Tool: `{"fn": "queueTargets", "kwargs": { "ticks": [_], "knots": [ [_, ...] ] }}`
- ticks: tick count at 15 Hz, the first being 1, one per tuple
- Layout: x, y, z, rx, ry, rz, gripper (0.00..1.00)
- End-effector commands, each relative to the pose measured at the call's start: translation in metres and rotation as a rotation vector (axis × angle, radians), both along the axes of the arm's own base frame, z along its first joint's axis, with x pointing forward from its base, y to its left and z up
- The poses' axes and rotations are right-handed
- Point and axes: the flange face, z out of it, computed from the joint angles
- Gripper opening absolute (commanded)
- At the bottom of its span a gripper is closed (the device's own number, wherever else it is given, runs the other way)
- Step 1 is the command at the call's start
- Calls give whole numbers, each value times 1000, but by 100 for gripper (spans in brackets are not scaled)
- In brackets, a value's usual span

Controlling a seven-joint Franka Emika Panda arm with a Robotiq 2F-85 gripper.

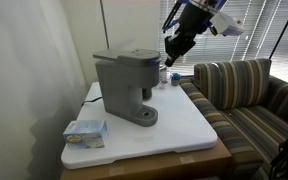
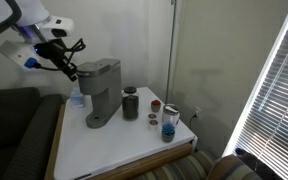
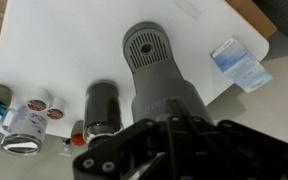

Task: Open the coffee maker

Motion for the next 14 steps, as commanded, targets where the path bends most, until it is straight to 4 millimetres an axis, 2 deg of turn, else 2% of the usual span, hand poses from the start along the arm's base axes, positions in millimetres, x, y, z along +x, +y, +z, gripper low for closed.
{"fn": "queueTargets", "kwargs": {
  "ticks": [1, 8, 14],
  "knots": [
    [20, -6, -3, 13, 14, 27, 0],
    [43, -11, -5, 22, 8, 59, 0],
    [36, -10, 3, 9, -29, 61, 0]
  ]
}}
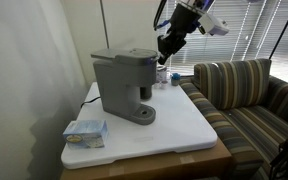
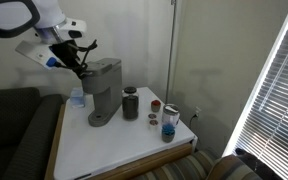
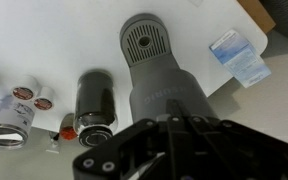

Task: Open the coffee maker

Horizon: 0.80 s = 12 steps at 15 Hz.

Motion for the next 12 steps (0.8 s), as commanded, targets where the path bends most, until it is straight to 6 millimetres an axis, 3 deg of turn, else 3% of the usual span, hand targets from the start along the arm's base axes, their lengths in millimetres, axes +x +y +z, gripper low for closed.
{"fn": "queueTargets", "kwargs": {
  "ticks": [1, 5, 12],
  "knots": [
    [0, -2, 8, -5, -35, 8, 0],
    [-6, 1, 19, -24, -64, 13, 0],
    [-1, 7, 51, -62, -124, 47, 0]
  ]
}}
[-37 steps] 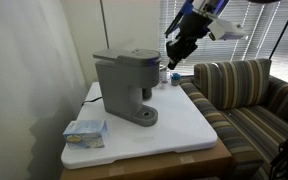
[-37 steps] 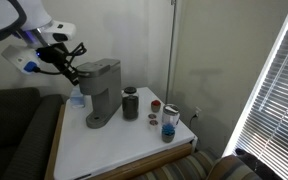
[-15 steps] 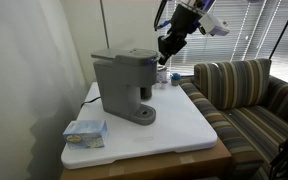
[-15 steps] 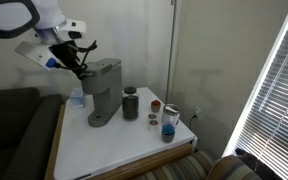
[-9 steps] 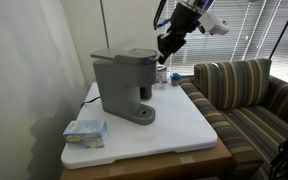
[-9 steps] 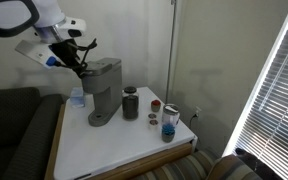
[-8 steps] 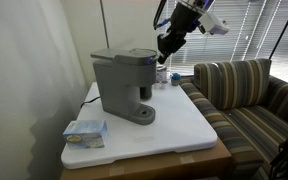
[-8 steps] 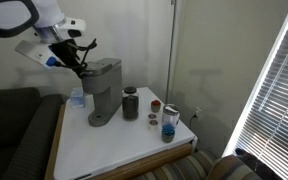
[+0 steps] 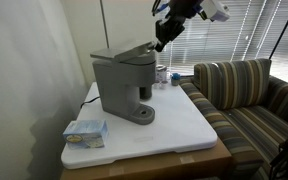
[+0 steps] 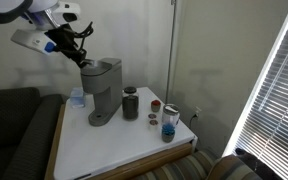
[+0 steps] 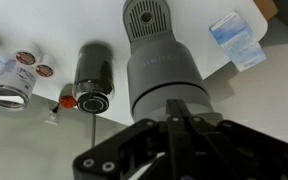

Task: Open the coffee maker

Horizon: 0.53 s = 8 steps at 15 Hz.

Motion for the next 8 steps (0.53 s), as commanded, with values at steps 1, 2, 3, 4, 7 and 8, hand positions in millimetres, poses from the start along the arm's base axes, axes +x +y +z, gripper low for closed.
{"fn": "queueTargets", "kwargs": {
  "ticks": [1, 2, 3, 4, 7, 8],
  "knots": [
    [2, 0, 15, -15, -37, 8, 0],
    [2, 1, 17, -17, -39, 10, 0],
    [3, 1, 16, -16, -39, 12, 0],
    [5, 1, 15, -13, -39, 11, 0],
    [8, -1, 15, -9, -43, 9, 0],
    [9, -1, 16, -9, -44, 10, 0]
  ]
}}
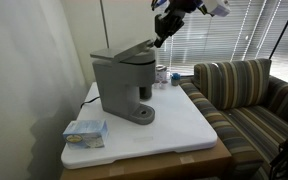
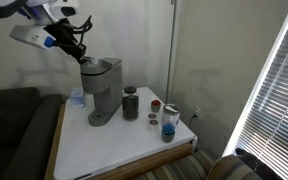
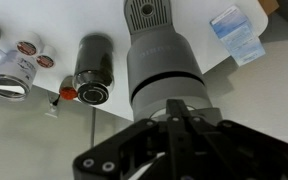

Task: Open the coffee maker

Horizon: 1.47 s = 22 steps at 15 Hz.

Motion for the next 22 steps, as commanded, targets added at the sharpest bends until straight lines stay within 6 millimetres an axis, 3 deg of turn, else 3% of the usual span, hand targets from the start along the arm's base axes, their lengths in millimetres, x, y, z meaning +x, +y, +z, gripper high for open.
{"fn": "queueTargets", "kwargs": {
  "ticks": [1, 22],
  "knots": [
    [11, -4, 6, 0, -22, 0, 0],
    [89, 2, 56, 1, 23, 40, 0]
  ]
}}
